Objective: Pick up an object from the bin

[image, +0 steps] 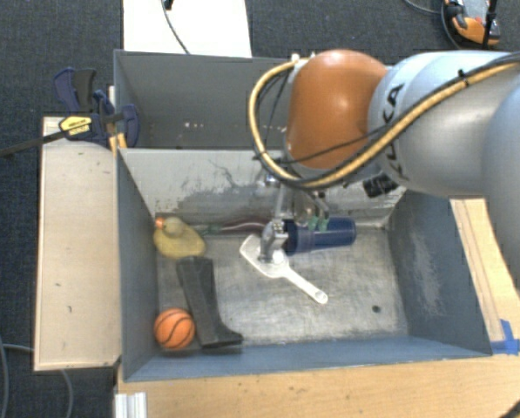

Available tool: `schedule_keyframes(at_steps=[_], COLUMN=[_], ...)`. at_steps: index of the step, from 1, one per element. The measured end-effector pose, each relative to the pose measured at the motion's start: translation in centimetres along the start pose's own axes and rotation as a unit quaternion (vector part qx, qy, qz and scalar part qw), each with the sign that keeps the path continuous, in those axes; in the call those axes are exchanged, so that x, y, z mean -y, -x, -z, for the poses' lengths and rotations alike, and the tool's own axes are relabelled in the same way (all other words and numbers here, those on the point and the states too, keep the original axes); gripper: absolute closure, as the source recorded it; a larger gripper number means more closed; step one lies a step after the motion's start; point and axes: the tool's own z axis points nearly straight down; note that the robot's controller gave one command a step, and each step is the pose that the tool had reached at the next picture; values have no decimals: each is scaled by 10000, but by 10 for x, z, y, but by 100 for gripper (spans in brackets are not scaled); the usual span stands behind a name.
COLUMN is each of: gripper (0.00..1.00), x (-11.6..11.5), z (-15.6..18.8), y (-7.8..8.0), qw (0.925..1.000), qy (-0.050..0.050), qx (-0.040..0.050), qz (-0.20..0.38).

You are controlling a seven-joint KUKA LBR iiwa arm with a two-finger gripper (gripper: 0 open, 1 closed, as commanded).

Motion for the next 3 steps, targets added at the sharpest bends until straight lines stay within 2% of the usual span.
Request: schedule_keyframes(at_steps=[1, 2, 3], gripper=[0, 100, 0], x=[0, 69, 65], z=[0, -84, -85], y=[0, -31, -35], qw=[10000, 9879, 9881], qy=[0, -22, -16], qx=[0, -34, -115], qz=[-2, -1553, -1535])
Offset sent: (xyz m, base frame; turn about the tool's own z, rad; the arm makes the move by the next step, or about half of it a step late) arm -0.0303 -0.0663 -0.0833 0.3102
